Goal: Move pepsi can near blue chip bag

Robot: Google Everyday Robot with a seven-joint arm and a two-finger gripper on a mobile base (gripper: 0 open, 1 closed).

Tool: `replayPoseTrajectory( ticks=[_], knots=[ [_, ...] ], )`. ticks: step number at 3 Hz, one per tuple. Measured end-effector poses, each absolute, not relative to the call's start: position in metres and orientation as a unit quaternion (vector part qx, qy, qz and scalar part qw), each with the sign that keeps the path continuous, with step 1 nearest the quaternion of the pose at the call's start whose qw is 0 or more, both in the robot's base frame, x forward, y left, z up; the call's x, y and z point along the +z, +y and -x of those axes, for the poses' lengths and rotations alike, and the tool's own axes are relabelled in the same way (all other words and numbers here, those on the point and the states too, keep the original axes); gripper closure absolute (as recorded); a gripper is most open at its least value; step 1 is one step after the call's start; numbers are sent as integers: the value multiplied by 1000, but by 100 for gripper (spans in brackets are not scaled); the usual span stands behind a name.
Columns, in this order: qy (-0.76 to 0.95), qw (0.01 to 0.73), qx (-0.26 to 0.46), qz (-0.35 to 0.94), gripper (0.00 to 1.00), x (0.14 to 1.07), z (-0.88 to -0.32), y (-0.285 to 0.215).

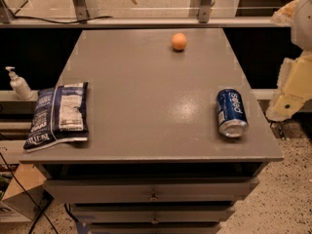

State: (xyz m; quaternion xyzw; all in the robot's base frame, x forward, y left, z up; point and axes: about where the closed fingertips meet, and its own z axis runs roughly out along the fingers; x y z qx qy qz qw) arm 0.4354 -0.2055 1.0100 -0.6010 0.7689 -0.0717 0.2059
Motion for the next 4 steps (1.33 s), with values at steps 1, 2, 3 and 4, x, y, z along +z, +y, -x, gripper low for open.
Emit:
replayPoseTrajectory(
  ticks=[1, 2, 3, 4],
  knots=[
    [765, 211, -72, 604, 0, 1012, -434, -203],
    [758, 206, -58, 616, 0, 997, -435, -194],
    [749, 213, -18, 627, 0, 978, -440, -187],
    [746, 217, -10, 629, 0, 977, -439, -183]
  ],
)
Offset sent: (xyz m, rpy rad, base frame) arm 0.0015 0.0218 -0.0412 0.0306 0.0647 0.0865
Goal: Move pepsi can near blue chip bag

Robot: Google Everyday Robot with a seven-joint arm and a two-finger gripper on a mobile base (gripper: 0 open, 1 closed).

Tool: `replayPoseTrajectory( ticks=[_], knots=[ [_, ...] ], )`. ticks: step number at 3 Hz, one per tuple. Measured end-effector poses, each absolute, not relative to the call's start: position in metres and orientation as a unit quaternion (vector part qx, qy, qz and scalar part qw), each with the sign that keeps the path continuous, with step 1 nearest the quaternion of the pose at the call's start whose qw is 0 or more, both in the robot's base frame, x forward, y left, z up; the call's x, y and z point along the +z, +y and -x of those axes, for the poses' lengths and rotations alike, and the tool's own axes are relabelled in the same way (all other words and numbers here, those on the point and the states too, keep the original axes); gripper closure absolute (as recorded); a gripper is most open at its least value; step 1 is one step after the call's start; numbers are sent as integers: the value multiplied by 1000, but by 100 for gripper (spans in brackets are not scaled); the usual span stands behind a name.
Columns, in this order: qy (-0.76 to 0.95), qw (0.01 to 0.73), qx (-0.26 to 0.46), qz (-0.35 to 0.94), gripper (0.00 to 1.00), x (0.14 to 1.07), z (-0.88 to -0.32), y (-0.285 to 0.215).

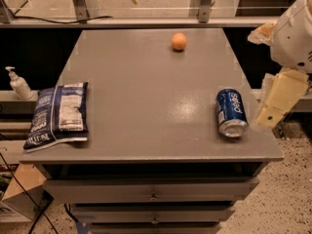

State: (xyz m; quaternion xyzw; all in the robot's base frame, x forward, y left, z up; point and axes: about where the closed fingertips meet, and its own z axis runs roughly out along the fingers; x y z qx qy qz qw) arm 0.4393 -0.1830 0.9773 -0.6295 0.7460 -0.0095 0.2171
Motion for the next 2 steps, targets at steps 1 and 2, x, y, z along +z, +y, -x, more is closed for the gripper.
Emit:
replayPoseTrajectory(
  ticks=[1, 2],
  knots=[
    [749, 215, 23, 626, 0, 966, -448, -182],
    [744, 221, 60, 628, 0, 946, -464, -181]
  ],
)
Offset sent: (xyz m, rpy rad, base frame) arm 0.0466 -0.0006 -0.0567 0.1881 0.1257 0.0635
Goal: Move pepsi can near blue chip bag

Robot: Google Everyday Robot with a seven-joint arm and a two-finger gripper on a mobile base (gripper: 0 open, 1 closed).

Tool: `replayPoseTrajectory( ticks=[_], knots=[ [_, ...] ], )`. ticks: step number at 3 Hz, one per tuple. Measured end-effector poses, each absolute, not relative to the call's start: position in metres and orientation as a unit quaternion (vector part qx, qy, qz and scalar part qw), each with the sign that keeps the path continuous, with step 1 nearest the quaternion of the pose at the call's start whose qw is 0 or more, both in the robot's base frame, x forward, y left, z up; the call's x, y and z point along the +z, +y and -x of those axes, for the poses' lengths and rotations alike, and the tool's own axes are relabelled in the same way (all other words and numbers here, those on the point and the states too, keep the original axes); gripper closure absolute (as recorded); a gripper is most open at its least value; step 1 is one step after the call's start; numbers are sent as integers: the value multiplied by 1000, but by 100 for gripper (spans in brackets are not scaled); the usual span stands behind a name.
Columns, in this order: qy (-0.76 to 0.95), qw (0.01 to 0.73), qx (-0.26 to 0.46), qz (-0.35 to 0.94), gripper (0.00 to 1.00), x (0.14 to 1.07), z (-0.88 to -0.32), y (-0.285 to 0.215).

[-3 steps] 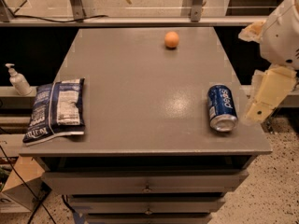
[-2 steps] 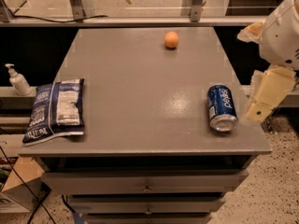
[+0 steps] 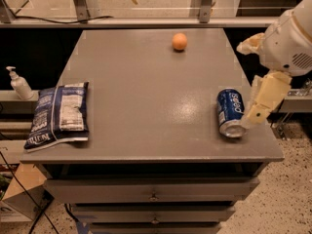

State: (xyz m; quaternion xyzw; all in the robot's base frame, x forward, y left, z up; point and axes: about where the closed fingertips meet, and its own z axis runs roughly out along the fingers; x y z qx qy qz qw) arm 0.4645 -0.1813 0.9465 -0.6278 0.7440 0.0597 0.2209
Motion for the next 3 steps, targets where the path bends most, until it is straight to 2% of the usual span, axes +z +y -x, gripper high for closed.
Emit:
replayPoseTrajectory(
  ticks=[3],
  knots=[
    [758, 184, 113, 616, 0, 862, -490, -191]
  ],
)
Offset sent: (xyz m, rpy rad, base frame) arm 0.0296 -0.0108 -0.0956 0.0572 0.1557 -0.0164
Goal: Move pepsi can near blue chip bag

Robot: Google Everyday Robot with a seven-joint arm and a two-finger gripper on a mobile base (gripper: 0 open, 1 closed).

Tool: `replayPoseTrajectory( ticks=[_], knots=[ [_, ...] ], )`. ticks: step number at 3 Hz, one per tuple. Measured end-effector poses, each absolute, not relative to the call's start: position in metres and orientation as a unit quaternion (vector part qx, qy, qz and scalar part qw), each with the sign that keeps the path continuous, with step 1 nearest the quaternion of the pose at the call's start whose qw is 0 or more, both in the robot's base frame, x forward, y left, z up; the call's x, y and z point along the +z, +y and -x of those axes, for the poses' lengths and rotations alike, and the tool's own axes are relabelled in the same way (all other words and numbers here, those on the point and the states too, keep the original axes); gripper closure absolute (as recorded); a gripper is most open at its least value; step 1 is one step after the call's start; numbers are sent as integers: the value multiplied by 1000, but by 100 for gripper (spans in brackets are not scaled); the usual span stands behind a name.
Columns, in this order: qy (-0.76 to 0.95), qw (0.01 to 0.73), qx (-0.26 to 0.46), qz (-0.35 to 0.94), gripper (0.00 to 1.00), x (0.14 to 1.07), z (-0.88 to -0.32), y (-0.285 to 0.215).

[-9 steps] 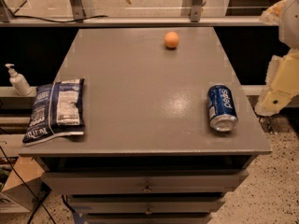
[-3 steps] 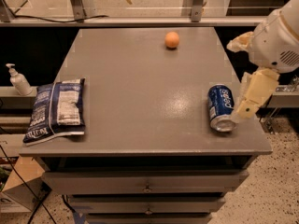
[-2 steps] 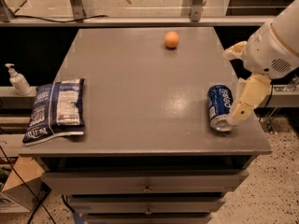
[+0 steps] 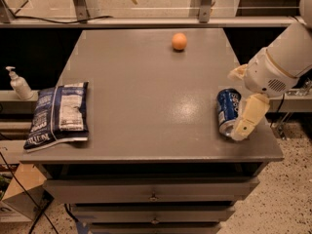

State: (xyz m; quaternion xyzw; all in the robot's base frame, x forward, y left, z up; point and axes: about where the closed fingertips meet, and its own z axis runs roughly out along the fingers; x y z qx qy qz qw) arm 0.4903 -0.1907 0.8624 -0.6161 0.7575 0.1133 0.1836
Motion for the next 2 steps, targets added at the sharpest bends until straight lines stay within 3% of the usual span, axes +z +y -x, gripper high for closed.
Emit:
replayPoseTrajectory(
  ticks=[1, 2],
  knots=[
    [767, 170, 119, 607, 0, 839, -497, -200],
    [770, 167, 113, 605, 17, 833, -501, -203]
  ],
)
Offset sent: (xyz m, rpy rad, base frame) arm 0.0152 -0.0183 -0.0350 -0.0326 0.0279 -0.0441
